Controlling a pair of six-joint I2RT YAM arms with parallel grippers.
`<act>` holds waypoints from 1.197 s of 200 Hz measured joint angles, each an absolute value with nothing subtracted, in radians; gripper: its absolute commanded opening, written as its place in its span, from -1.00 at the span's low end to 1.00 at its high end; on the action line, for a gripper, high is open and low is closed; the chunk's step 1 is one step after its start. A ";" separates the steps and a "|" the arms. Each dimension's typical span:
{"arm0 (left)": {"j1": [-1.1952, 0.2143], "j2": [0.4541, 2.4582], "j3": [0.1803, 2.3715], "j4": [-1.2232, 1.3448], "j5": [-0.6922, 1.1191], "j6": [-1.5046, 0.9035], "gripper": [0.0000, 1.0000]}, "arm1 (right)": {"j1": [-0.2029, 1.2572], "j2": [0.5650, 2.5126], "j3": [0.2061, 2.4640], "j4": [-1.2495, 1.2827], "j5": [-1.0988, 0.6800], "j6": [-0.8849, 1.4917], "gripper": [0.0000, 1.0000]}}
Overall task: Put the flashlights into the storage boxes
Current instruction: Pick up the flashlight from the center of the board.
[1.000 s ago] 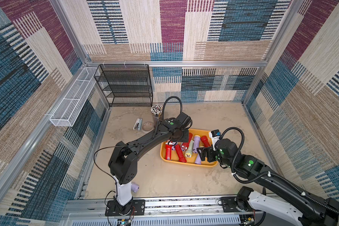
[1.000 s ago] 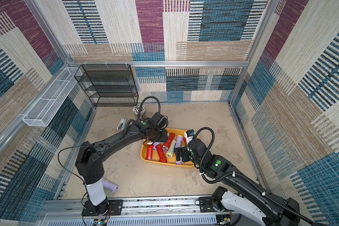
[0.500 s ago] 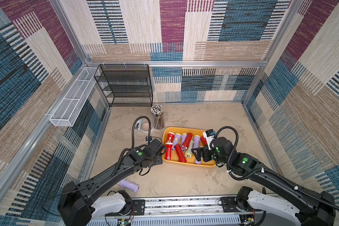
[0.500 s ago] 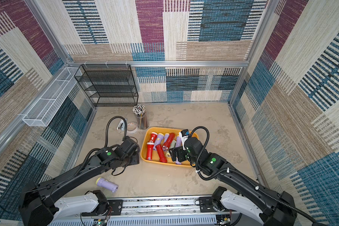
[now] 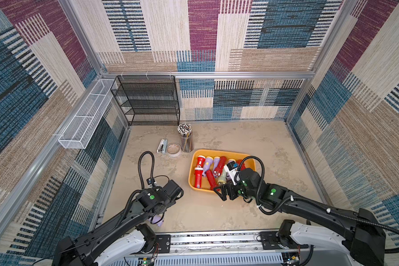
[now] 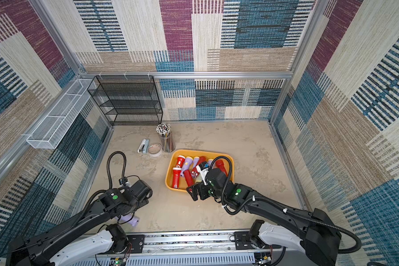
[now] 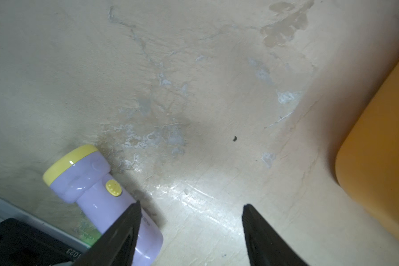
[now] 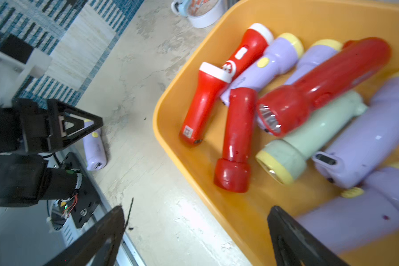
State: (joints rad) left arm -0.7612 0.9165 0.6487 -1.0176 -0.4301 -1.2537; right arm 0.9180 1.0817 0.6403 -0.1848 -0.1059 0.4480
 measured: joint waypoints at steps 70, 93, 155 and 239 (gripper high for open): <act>-0.755 0.908 0.648 -1.121 -0.431 -1.385 0.46 | 1.052 1.101 0.573 -0.039 -0.207 0.460 0.99; -0.754 0.882 0.638 -1.153 -0.431 -1.443 0.46 | 1.082 1.113 0.561 -0.013 -0.227 0.459 0.99; -0.739 0.811 0.548 -1.120 -0.406 -1.570 0.46 | 1.092 1.079 0.547 0.006 -0.240 0.443 0.99; -0.680 0.767 0.475 -1.050 -0.398 -1.598 0.49 | 1.161 1.086 0.536 0.010 -0.280 0.429 0.99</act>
